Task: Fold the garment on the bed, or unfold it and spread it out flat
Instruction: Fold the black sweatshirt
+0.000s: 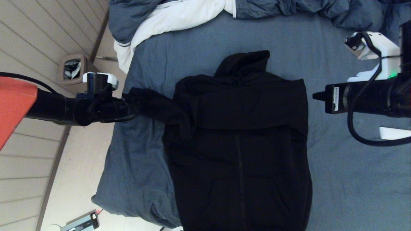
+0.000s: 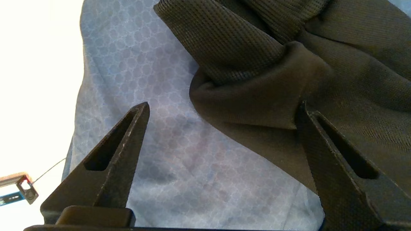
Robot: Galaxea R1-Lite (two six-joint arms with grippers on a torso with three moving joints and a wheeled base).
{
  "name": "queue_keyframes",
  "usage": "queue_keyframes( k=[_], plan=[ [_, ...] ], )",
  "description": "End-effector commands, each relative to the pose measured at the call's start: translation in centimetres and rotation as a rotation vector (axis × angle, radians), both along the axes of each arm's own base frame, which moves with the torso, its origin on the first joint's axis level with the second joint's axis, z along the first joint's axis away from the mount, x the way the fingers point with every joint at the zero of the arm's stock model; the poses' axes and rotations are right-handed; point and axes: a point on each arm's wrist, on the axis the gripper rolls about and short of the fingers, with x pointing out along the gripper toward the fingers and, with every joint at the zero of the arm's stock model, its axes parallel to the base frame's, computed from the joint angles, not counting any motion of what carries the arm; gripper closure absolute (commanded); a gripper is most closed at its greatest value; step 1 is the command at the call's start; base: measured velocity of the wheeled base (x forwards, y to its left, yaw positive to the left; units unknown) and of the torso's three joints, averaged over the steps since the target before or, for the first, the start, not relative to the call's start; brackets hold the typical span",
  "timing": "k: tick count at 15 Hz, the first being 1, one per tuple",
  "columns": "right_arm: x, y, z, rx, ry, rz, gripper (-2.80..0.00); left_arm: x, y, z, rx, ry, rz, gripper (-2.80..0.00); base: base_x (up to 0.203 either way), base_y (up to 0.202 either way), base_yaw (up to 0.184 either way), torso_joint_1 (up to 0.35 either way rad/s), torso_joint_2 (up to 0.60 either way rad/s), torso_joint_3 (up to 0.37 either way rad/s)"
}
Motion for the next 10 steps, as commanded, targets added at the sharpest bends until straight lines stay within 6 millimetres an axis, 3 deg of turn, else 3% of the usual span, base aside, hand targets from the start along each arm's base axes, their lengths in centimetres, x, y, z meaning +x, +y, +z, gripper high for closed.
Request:
queue_keyframes(
  k=[1, 8, 9, 10],
  plan=[
    [0.14, 0.03, -0.12, -0.003, 0.006, 0.0, 0.0, 0.22, -0.05, -0.31, -0.002, 0.005, 0.0, -2.8, 0.0, 0.0, 0.0, 0.0, 0.0, 0.0],
    [0.18, 0.05, -0.02, -0.001, 0.003, 0.001, 0.0, 0.34, -0.1, -0.51, -0.01, 0.007, -0.011, -2.8, 0.0, 0.0, 0.0, 0.0, 0.0, 0.0],
    [0.22, 0.06, -0.02, -0.002, 0.003, 0.0, 0.0, 0.36, -0.17, -0.57, -0.011, 0.009, -0.012, -1.03, 0.0, 0.0, 0.0, 0.0, 0.0, 0.0],
    [0.22, 0.06, -0.02, 0.0, 0.003, 0.001, 0.0, 0.36, -0.2, -0.55, -0.011, 0.009, -0.013, 0.0, 0.0, 0.0, 0.0, 0.0, 0.0, 0.0]
  ],
)
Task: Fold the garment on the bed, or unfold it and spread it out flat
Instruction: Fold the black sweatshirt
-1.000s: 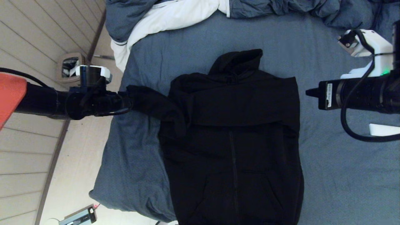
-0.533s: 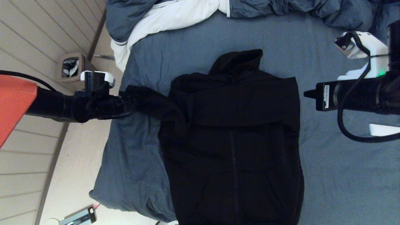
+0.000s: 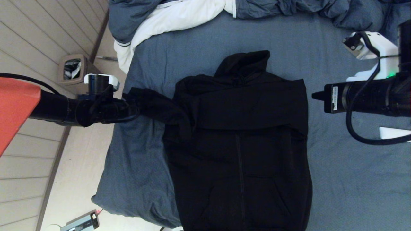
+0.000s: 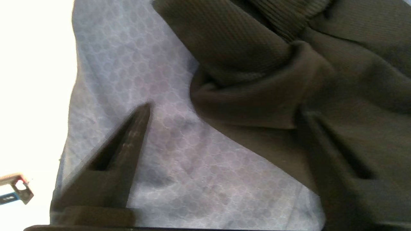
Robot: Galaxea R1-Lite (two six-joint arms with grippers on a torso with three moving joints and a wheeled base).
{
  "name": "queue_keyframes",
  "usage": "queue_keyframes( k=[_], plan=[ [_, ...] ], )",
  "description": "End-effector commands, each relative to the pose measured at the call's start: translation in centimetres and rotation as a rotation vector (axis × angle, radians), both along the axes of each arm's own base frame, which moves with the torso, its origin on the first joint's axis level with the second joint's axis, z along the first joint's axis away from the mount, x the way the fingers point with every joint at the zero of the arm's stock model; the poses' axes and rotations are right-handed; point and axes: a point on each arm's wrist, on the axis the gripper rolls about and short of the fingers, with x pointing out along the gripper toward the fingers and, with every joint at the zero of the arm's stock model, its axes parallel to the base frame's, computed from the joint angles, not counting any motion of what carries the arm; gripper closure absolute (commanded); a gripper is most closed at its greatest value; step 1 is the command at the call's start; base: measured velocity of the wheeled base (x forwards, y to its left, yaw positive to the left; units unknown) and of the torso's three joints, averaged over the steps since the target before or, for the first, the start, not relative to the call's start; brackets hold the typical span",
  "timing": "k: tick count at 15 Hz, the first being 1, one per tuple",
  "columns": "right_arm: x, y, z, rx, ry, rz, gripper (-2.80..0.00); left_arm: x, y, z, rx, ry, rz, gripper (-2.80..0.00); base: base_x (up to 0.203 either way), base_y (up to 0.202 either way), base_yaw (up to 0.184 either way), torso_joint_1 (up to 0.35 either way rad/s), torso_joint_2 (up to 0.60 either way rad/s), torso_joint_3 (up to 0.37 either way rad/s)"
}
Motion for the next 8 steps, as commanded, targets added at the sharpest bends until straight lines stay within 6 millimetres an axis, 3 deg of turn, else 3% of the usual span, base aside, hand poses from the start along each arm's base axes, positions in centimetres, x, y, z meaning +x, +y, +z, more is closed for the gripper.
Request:
queue_keyframes(
  k=[1, 8],
  plan=[
    [0.0, 0.0, -0.1, 0.0, 0.004, 0.0, 0.0, 0.1, -0.1, 0.0, -0.002, 0.0, -0.001, 0.0, 0.0, 0.0, 0.0, 0.0, 0.0, 0.0],
    [-0.1, 0.0, 0.0, 0.0, -0.001, -0.002, 0.0, -0.6, -1.5, 2.3, -0.015, -0.062, -0.035, 0.0, 0.0, 0.0, 0.0, 0.0, 0.0, 0.0]
  ],
)
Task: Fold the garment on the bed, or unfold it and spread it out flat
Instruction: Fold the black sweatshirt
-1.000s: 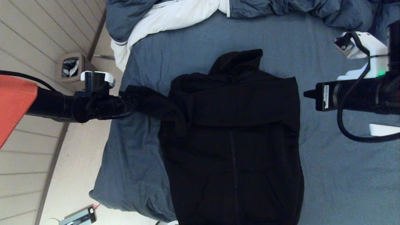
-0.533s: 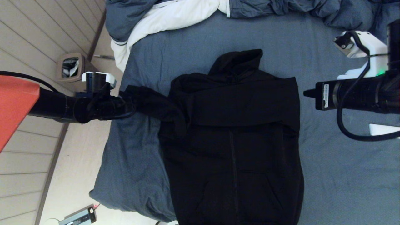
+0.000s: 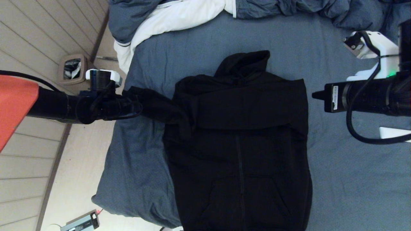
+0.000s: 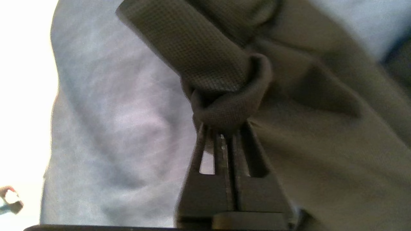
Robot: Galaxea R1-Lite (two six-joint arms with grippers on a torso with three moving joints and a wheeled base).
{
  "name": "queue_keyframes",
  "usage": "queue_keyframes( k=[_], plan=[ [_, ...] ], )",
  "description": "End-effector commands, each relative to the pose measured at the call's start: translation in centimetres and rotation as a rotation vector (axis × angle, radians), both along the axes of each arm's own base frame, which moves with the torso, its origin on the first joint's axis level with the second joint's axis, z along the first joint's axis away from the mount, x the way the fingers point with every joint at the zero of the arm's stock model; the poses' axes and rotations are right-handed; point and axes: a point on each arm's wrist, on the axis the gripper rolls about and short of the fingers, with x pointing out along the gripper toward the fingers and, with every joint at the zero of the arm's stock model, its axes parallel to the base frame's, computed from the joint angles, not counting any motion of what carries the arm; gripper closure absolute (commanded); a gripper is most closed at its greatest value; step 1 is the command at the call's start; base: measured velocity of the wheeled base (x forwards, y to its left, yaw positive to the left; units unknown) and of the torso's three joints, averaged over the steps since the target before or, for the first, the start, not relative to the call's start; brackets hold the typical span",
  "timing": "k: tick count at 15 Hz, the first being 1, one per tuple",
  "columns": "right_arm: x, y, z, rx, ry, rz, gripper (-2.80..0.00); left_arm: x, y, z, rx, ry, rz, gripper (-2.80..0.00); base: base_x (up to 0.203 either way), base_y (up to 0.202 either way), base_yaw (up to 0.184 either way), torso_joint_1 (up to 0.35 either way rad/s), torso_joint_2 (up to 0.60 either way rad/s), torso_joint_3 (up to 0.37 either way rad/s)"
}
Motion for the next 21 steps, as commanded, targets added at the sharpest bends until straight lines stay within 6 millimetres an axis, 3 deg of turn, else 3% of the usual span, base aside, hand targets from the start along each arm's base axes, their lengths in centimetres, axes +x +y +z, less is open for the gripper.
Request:
queue_keyframes(
  k=[1, 5, 7, 12, 17, 21],
  plan=[
    [-0.1, 0.0, -0.1, -0.001, 0.002, -0.001, 0.0, -0.2, -0.4, 0.8, -0.007, -0.024, -0.009, 0.0, 0.0, 0.0, 0.0, 0.0, 0.0, 0.0],
    [-0.6, -0.3, 0.3, 0.004, -0.014, -0.006, 0.0, -1.1, -1.2, 2.2, -0.031, -0.05, -0.024, 0.0, 0.0, 0.0, 0.0, 0.0, 0.0, 0.0],
    [-0.8, -0.4, 0.4, 0.004, -0.017, -0.009, 0.0, -2.6, -2.4, 4.3, -0.043, -0.092, -0.057, 0.0, 0.0, 0.0, 0.0, 0.0, 0.0, 0.0],
    [-1.5, -0.6, 0.5, 0.012, -0.026, -0.01, 0.0, -5.9, -8.6, 9.2, -0.068, -0.2, -0.155, 0.0, 0.0, 0.0, 0.0, 0.0, 0.0, 0.0],
    [-2.2, -0.8, 0.8, 0.01, -0.043, -0.01, 0.0, -7.9, -16.4, 9.0, -0.088, -0.211, -0.238, 0.0, 0.0, 0.0, 0.0, 0.0, 0.0, 0.0],
    [-2.6, -0.9, 0.8, 0.017, -0.047, -0.013, 0.0, -10.5, -21.4, 9.1, -0.107, -0.229, -0.314, 0.0, 0.0, 0.0, 0.0, 0.0, 0.0, 0.0]
  ],
)
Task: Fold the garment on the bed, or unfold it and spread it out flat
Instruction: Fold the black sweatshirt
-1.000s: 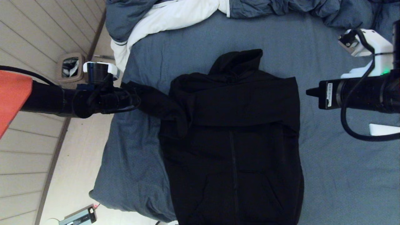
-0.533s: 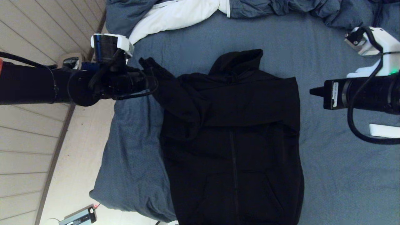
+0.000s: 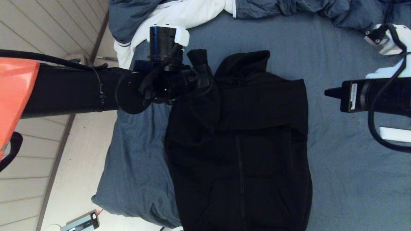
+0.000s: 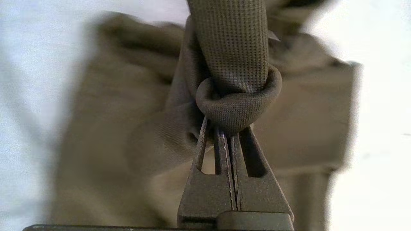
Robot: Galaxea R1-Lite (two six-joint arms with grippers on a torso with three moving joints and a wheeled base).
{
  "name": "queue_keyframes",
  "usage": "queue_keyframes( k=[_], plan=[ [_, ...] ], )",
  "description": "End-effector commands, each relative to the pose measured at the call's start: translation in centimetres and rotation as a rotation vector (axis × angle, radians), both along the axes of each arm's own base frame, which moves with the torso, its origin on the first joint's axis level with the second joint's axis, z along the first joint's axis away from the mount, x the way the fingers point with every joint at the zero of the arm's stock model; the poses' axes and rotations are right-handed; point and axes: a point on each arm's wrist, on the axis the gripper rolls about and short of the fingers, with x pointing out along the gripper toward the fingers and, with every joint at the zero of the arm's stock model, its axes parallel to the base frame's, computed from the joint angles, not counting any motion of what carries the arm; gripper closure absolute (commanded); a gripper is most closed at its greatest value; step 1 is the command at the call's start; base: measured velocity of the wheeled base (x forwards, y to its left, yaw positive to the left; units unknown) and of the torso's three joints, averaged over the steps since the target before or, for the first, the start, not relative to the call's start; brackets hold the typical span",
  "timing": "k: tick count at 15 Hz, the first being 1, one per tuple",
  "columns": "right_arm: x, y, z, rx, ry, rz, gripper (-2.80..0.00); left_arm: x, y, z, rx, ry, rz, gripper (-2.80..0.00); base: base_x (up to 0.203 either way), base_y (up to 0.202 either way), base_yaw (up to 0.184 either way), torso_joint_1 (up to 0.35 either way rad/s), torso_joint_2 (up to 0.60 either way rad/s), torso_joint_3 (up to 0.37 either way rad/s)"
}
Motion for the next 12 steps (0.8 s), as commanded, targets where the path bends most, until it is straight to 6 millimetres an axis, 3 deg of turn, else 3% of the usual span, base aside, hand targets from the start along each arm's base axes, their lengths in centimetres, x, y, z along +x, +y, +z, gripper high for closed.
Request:
queue_keyframes(
  k=[1, 5, 12],
  plan=[
    [-0.4, -0.1, 0.2, 0.006, -0.007, -0.002, 0.0, -1.1, -3.2, -0.6, -0.005, -0.003, -0.058, 0.0, 0.0, 0.0, 0.0, 0.0, 0.0, 0.0],
    [-0.7, -0.7, -0.2, 0.002, 0.001, -0.023, 0.0, -2.2, -7.1, -1.5, -0.01, -0.013, -0.107, 0.0, 0.0, 0.0, 0.0, 0.0, 0.0, 0.0],
    [-1.6, -1.3, -0.5, 0.007, 0.001, -0.042, 0.0, -5.4, -13.0, -6.5, 0.071, 0.05, -0.235, 0.0, 0.0, 0.0, 0.0, 0.0, 0.0, 0.0]
  ],
)
